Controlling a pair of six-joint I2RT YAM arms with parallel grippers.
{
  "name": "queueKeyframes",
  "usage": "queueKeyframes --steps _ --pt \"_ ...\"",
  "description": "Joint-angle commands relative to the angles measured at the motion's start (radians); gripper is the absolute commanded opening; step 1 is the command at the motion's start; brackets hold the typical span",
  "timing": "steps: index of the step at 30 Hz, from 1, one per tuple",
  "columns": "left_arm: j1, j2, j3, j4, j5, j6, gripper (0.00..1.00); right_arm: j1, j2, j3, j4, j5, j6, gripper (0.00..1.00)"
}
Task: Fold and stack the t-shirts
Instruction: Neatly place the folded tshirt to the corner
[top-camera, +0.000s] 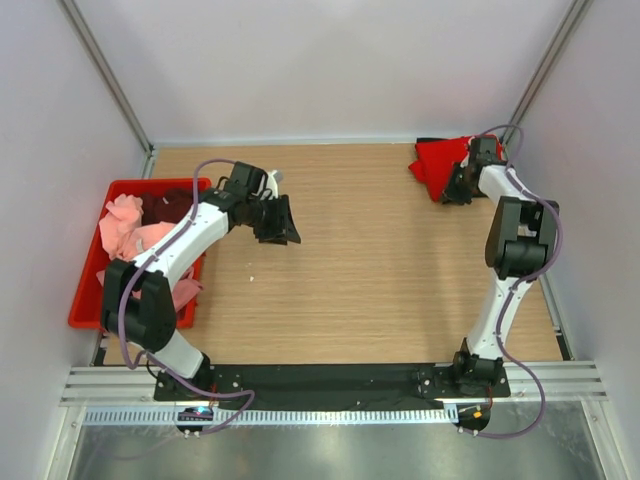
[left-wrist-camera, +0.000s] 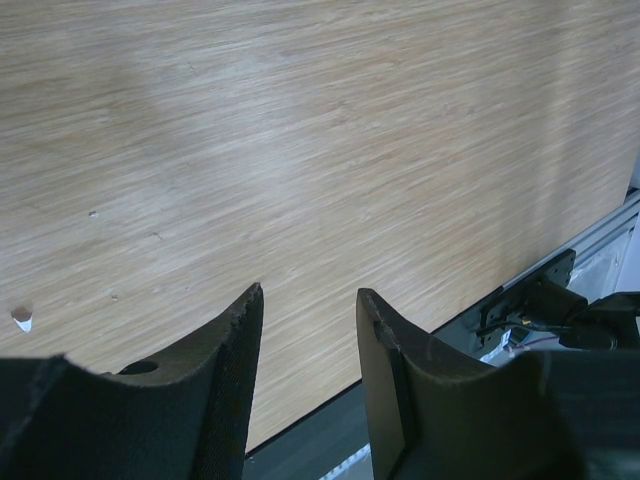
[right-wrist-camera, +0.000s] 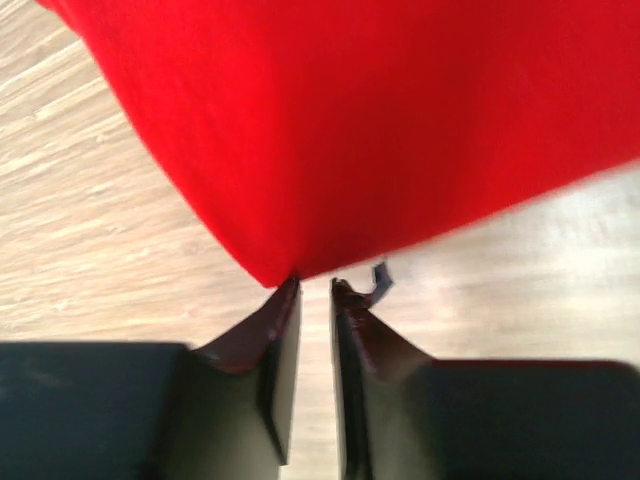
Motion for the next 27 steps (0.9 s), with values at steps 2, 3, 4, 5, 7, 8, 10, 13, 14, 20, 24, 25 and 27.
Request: queueKeyframes --steps 2,3,4,5,7,8,10,13,14,20,24,25,27 --pt "0.004 -0.051 0.04 0.013 0.002 -0.014 0.44 0.039 -0.207 0.058 -0.16 0.036 0.041 0.3" --pt "0.004 -0.068 0.051 0.012 0.003 -0.017 0.44 0.053 -0.237 0.055 -0.193 0.042 0.057 0.32" --pt "0.004 -0.081 0.057 0.012 0.008 -0.02 0.44 0.079 -0.323 0.02 -0.216 0.046 0.066 0.34" --pt "0.004 -0.097 0.069 0.013 0.012 -0.029 0.44 0.09 -0.368 -0.011 -0.241 0.048 0.081 0.41" --pt "0.005 -0.155 0.075 0.035 0.028 -0.038 0.44 0.111 -0.473 -0.116 -0.247 0.028 0.114 0.47" --pt "0.005 -0.175 0.078 0.047 0.05 -0.047 0.44 0.118 -0.58 -0.152 -0.247 0.011 0.123 0.54" --pt "0.005 -0.251 0.075 0.09 0.063 -0.058 0.44 0.134 -0.676 -0.233 -0.252 0.002 0.14 0.65" --pt "0.004 -0.378 0.046 0.159 0.054 -0.072 0.47 0.134 -0.86 -0.301 -0.273 -0.068 0.112 0.88" --pt "0.005 -0.411 0.034 0.176 0.043 -0.072 0.49 0.134 -0.932 -0.31 -0.281 -0.102 0.105 0.96" --pt "0.005 -0.623 -0.066 0.246 -0.101 -0.08 0.93 0.134 -1.141 -0.439 -0.227 -0.231 0.17 1.0" --pt "0.005 -0.689 -0.11 0.246 -0.144 -0.104 1.0 0.134 -1.212 -0.465 -0.2 -0.23 0.224 1.0" --pt "0.004 -0.698 -0.124 0.246 -0.144 -0.115 1.0 0.134 -1.227 -0.471 -0.189 -0.218 0.235 1.0" --pt "0.004 -0.715 -0.136 0.246 -0.143 -0.122 1.0 0.134 -1.233 -0.47 -0.19 -0.213 0.242 1.0"
